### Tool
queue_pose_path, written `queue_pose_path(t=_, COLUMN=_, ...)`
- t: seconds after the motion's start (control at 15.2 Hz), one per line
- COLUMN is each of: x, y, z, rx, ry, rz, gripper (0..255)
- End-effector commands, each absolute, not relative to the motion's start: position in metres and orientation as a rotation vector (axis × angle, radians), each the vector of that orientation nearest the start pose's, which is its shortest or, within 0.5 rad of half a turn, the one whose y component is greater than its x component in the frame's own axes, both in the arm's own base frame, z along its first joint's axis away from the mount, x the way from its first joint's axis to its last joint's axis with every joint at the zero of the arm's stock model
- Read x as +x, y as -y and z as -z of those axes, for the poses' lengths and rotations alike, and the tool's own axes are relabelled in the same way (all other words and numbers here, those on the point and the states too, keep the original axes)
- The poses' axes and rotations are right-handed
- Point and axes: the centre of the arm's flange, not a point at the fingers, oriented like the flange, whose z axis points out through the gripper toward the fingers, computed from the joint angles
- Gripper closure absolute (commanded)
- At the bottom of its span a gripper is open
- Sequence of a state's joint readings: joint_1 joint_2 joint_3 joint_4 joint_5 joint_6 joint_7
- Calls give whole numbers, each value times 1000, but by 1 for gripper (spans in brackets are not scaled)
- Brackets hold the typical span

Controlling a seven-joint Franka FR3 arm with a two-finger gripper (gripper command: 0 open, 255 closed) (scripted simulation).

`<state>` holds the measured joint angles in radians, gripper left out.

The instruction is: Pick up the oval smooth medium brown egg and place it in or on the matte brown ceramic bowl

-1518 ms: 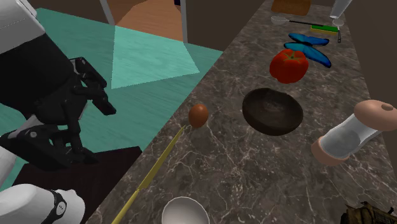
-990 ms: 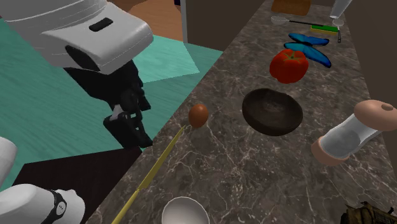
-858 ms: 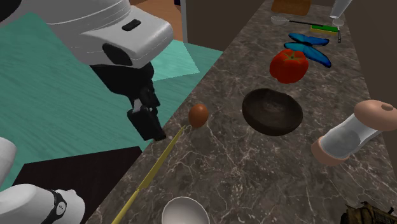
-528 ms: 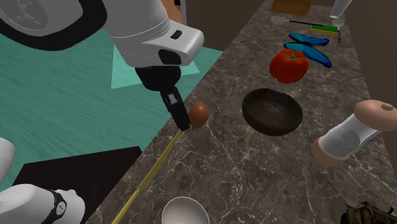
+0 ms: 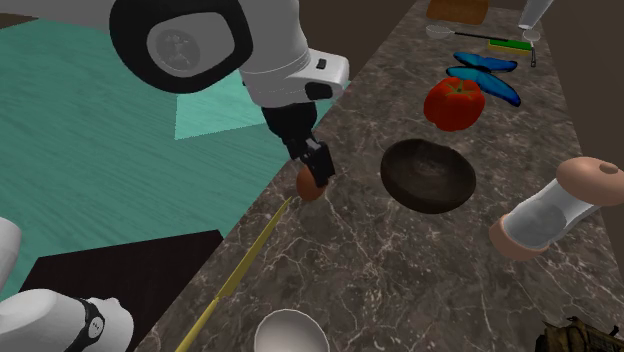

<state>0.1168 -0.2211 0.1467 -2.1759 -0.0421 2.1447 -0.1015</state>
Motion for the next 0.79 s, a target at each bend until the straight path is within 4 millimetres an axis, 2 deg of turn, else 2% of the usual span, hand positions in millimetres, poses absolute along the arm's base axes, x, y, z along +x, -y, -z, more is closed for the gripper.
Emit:
queue_pose_path(t=0.0, x=491, y=-135, z=-492, rx=-3122, ry=612, rz=308, gripper=0)
queue_pose_path(t=0.26, x=496, y=-135, z=-468, rx=-3122, ry=612, rz=308, gripper=0)
queue_pose_path(t=0.73, x=496, y=-135, z=-468, rx=-3122, ry=612, rz=308, gripper=0)
